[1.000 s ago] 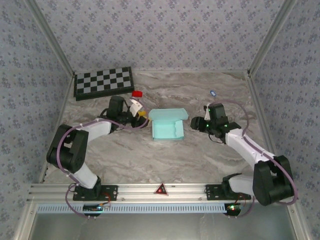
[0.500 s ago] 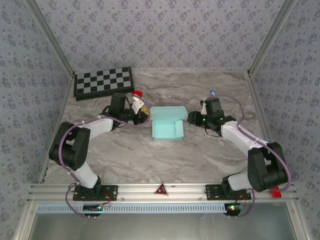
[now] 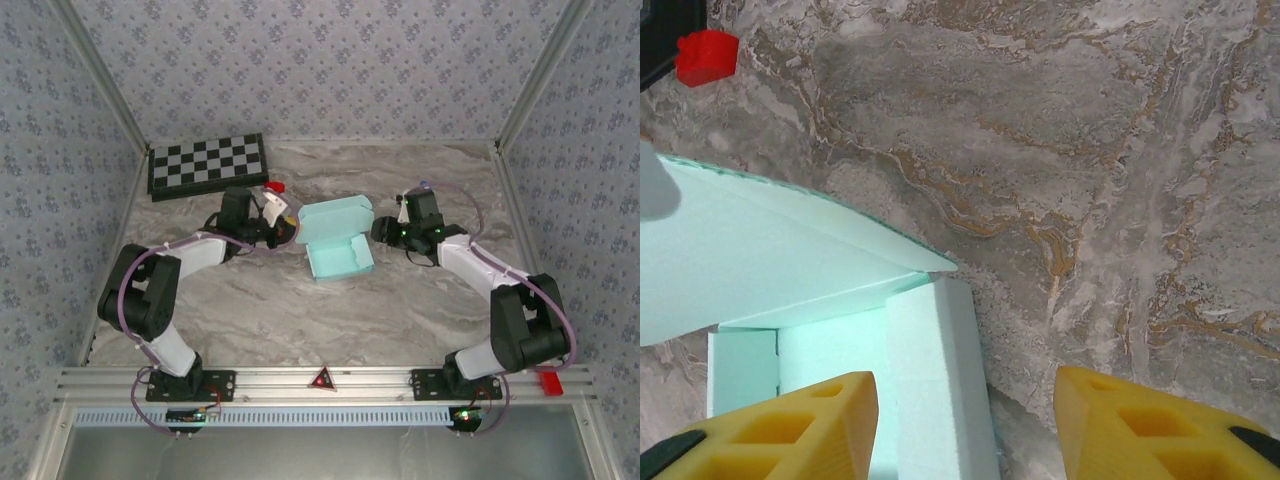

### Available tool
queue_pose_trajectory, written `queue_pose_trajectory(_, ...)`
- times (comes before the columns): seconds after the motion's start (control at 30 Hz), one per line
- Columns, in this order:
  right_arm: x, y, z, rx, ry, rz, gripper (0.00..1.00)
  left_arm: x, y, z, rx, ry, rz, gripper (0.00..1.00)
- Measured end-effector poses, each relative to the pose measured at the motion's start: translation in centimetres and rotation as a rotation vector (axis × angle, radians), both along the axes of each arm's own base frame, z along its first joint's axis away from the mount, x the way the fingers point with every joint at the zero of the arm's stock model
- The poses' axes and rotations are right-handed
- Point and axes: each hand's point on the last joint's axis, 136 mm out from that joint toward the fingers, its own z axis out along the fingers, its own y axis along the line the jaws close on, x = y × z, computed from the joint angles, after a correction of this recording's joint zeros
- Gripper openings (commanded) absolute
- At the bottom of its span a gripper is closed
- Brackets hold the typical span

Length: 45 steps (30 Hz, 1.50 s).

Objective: Fold the paper box

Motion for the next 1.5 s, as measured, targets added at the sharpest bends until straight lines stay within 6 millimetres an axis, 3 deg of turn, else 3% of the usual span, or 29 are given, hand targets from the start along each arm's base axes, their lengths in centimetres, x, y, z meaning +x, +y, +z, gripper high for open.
queue_pose_trajectory(0.33,-0.6,0.9,0.0,-0.063,-0.049,0.115,0.51,-1.8,0.4,0.7,0.009,0.026,0.067,0.0)
queue_pose_trajectory(0.7,-3.8,3.8,-3.9,-0.11,-0.143,0.272,0.48,-1.9,0.5,0.3,0.01,0.057,0.095,0.0)
queue_pose_trajectory(0.87,-2.8,4.5,-3.3,-0.116,-0.213,0.262,0.43,-1.9,0.5,0.3,0.009,0.057,0.095,0.0)
queue_pose_trajectory(1.5,-1.1,4.5,-5.8,-0.19,-0.201,0.208,0.34,-2.1,0.3,0.5,-0.001,0.057,0.079,0.0)
